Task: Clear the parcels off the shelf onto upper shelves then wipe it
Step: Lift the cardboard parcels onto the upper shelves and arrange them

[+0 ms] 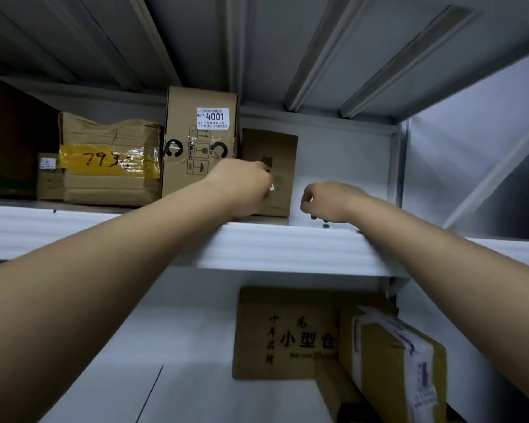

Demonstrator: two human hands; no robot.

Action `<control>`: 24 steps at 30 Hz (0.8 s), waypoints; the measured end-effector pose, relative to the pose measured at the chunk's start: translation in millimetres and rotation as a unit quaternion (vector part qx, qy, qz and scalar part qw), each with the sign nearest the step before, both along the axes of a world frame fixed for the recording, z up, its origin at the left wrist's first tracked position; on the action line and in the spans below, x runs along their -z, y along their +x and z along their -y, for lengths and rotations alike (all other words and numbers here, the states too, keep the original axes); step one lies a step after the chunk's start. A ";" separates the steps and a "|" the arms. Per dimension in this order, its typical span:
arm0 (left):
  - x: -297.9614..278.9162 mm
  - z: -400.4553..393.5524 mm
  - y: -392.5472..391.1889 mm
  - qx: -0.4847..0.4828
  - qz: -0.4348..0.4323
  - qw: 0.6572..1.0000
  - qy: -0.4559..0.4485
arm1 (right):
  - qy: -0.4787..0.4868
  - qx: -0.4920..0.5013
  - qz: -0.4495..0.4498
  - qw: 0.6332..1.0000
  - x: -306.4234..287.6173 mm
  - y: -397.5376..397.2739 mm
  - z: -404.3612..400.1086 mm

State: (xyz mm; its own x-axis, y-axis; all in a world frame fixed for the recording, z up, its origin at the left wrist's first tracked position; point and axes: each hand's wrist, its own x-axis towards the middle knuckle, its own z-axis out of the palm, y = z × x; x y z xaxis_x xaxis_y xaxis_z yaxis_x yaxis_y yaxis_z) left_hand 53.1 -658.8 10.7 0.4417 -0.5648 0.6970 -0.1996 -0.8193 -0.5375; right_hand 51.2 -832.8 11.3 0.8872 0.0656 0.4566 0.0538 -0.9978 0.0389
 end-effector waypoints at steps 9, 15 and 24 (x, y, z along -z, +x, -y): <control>28.0 3.1 -44.3 0.111 -0.124 0.963 -0.213 | 0.154 0.010 0.145 0.977 36.5 -68.7 5.8; 83.7 15.7 -77.9 0.137 0.004 0.980 -0.145 | 0.119 0.010 0.276 0.954 91.7 -114.4 -14.3; 152.6 16.3 -87.1 0.219 0.048 0.964 -0.144 | 0.125 -0.003 0.270 0.955 172.0 -148.5 -19.1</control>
State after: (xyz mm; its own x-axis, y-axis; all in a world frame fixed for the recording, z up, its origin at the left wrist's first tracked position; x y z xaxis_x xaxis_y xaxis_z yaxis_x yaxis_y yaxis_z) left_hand -34.0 -675.1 -141.9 0.1300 -0.4599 0.8784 -0.5212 -0.7853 -0.3340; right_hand -97.3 -813.7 -160.6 0.5182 -0.0998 0.8495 0.0996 -0.9794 -0.1758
